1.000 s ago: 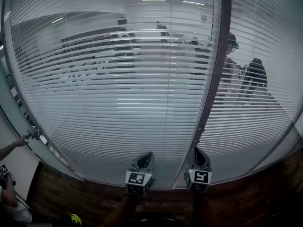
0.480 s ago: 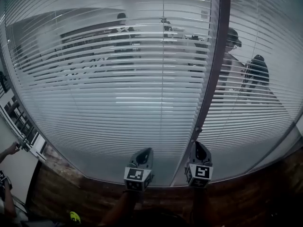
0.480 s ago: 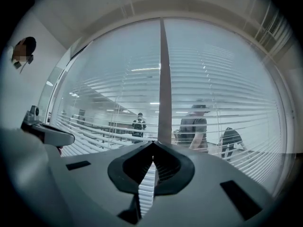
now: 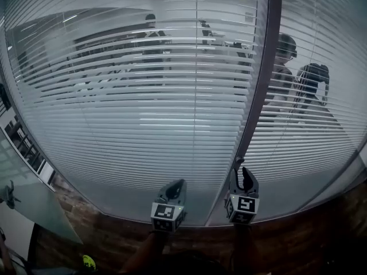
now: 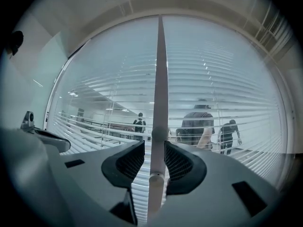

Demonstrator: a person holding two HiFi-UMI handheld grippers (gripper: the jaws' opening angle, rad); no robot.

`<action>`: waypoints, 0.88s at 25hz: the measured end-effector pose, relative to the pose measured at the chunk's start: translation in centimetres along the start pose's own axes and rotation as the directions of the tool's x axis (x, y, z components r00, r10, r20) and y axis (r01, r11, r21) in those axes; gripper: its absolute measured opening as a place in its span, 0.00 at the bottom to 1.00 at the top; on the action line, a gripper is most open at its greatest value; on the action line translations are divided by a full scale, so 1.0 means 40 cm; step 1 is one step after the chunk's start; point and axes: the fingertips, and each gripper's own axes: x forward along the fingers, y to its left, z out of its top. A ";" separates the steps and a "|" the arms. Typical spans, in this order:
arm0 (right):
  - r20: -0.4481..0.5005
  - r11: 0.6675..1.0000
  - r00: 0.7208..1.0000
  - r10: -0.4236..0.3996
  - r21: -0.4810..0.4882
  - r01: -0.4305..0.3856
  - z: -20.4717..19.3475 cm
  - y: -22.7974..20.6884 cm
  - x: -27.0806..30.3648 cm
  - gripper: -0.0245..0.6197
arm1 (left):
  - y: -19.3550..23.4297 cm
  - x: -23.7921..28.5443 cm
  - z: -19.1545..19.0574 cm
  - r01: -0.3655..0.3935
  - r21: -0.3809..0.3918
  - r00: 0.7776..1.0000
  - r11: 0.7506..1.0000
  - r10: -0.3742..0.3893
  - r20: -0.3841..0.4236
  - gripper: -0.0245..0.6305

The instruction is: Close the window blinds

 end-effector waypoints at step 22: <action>-0.005 1.000 1.000 -0.017 0.021 0.017 0.031 -0.027 0.046 0.24 | 0.001 -0.012 -0.019 -0.004 -0.002 1.000 1.000 0.004 -0.022 0.04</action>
